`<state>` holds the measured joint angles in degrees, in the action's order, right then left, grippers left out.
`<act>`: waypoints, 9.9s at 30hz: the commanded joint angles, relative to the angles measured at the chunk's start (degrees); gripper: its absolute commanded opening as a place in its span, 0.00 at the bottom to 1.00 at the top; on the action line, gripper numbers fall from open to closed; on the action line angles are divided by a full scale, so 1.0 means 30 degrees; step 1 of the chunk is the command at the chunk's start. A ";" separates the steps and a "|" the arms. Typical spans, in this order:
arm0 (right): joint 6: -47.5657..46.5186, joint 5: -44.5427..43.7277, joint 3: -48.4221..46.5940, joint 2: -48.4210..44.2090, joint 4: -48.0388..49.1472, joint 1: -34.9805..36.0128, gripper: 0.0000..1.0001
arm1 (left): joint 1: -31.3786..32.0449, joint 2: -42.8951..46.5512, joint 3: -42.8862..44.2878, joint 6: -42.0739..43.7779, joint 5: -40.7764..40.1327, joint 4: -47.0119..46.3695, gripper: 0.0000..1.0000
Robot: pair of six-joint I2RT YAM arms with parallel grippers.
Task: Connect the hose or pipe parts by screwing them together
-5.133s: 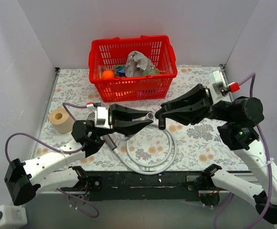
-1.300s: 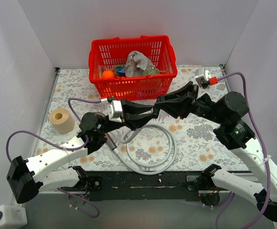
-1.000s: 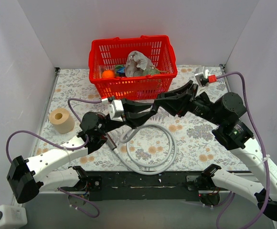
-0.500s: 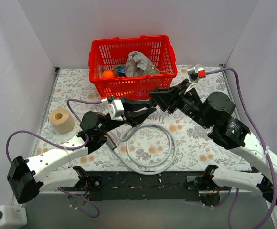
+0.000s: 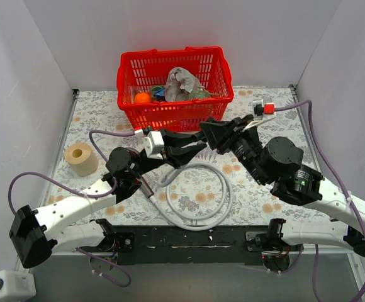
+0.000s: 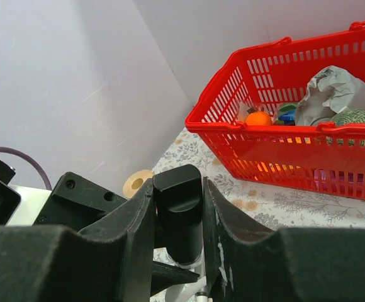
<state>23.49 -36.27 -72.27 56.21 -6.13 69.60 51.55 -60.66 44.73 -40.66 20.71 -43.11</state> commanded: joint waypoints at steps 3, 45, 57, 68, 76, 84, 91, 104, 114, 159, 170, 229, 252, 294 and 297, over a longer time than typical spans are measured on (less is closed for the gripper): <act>-0.0239 -0.0856 0.2614 -0.0072 -0.1388 0.2080 0.01 | 0.0190 0.1208 0.1877 -0.0332 -0.1775 -0.4584 0.00; 0.2129 -1.2930 -0.3332 0.5464 -0.8005 0.9700 0.01 | -0.0074 0.1530 0.1379 0.1923 0.0420 -0.3236 0.00; 0.7517 -1.1348 -0.3710 0.5256 -1.1280 0.7972 0.01 | -0.0074 0.1208 0.1525 0.2012 0.0772 -0.3441 0.00; 0.9104 -1.0206 -0.5001 0.6050 -1.3276 0.7005 0.01 | -0.0074 0.1354 0.1204 0.1309 0.0801 -0.3969 0.00; 1.1389 -0.9501 -0.6143 0.7221 -1.5622 0.6214 0.01 | -0.0074 0.1383 0.1173 0.1776 0.0363 -0.3736 0.00; 1.2386 -0.9327 -0.6087 0.7048 -1.6004 0.5892 0.20 | -0.0045 0.1617 0.1145 0.1836 0.0158 -0.3413 0.00; 1.2064 -0.9120 -0.5793 0.6637 -1.5213 0.5832 0.39 | -0.0045 0.1764 0.0940 0.1836 0.0157 -0.3237 0.00; 1.1038 -0.9208 -0.5089 0.5347 -1.3249 0.5803 0.54 | 0.0043 0.2526 -0.0438 0.1075 0.0099 -0.3325 0.00; 1.0192 -0.9414 -0.4478 0.4235 -1.1876 0.5803 0.59 | 0.0102 0.3053 -0.0730 0.0811 -0.0106 -0.2534 0.00; -0.0910 -0.9413 -0.4885 0.2594 -0.1182 0.5715 0.75 | 0.0893 0.3815 -0.1286 -0.1853 0.0597 0.0923 0.00; -0.6216 -0.8156 -0.6523 0.1948 -0.1088 0.5715 0.16 | 0.0893 0.3932 -0.1579 -0.2587 0.0596 0.1012 0.00; -0.8238 0.7521 -1.5022 0.7515 -1.7381 0.2522 0.01 | 0.0864 0.3551 -0.0173 -0.2207 0.3819 0.3238 0.00; -0.8999 0.8194 -1.6486 0.8570 -1.7850 0.0267 0.01 | 0.0893 0.3874 0.0119 -0.1708 0.5284 0.3267 0.00; -0.9411 1.6368 -0.7668 0.2506 -1.4011 -0.4217 0.01 | 0.0893 0.3669 0.0822 -0.2060 0.3469 0.2945 0.00; -0.9294 1.6573 -0.7492 0.2271 -1.4186 -0.4217 0.01 | 0.0893 0.3639 0.0852 -0.1972 0.3293 0.2916 0.00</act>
<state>-5.74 10.02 -95.31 65.12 -49.54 56.77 54.19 -50.24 43.64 -47.00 34.83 -30.00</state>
